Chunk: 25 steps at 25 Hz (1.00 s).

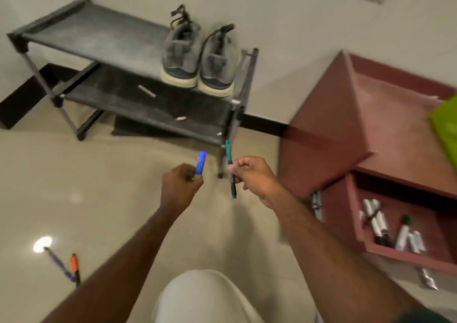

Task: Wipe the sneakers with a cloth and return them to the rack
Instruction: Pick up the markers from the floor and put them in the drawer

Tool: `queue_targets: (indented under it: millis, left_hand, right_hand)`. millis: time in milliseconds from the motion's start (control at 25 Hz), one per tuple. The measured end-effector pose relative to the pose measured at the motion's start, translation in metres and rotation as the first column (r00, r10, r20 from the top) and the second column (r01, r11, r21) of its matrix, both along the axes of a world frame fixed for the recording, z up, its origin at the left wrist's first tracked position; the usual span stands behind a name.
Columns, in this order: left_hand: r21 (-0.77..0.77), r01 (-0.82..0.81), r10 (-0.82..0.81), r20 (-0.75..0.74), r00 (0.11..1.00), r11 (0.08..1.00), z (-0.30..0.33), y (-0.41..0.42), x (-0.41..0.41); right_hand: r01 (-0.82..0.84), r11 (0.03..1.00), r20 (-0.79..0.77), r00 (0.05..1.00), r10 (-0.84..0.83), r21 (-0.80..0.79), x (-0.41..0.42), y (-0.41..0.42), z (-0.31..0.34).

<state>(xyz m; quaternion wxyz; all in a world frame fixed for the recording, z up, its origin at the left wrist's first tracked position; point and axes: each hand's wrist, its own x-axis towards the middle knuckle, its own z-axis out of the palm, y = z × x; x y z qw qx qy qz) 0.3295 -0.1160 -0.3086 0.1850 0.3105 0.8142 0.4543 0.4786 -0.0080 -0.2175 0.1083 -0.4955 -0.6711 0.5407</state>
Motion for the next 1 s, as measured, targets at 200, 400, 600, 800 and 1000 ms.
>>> queue_targets:
  millis: [200,400,600,800,1000]
  left_hand:
    - [0.134,0.475,-0.446,-0.2,0.872,0.87,0.13,0.067,0.088]
    - [-0.052,0.698,-0.679,-0.29,0.674,0.715,0.199,0.105,0.209]
    - [-0.304,0.698,-0.761,-0.235,0.604,0.648,0.187,0.14,0.324]
    - [-0.552,0.536,-0.75,-0.29,0.595,0.639,0.156,0.171,0.374]
    - [-0.627,0.467,-0.728,-0.247,0.64,0.624,0.122,0.186,0.383]
  right_hand:
    - [0.241,0.949,-0.02,0.97,-0.242,0.203,0.167,0.017,0.082]
    - [0.4,0.909,0.325,0.85,-0.415,0.115,0.309,0.039,0.124]
    - [0.356,0.921,0.509,0.77,-0.386,0.16,0.375,0.068,0.14]
    - [0.478,0.864,0.512,0.709,-0.485,0.157,0.397,0.096,0.089]
    - [0.38,0.925,0.487,0.804,-0.341,0.02,0.392,0.116,0.058]
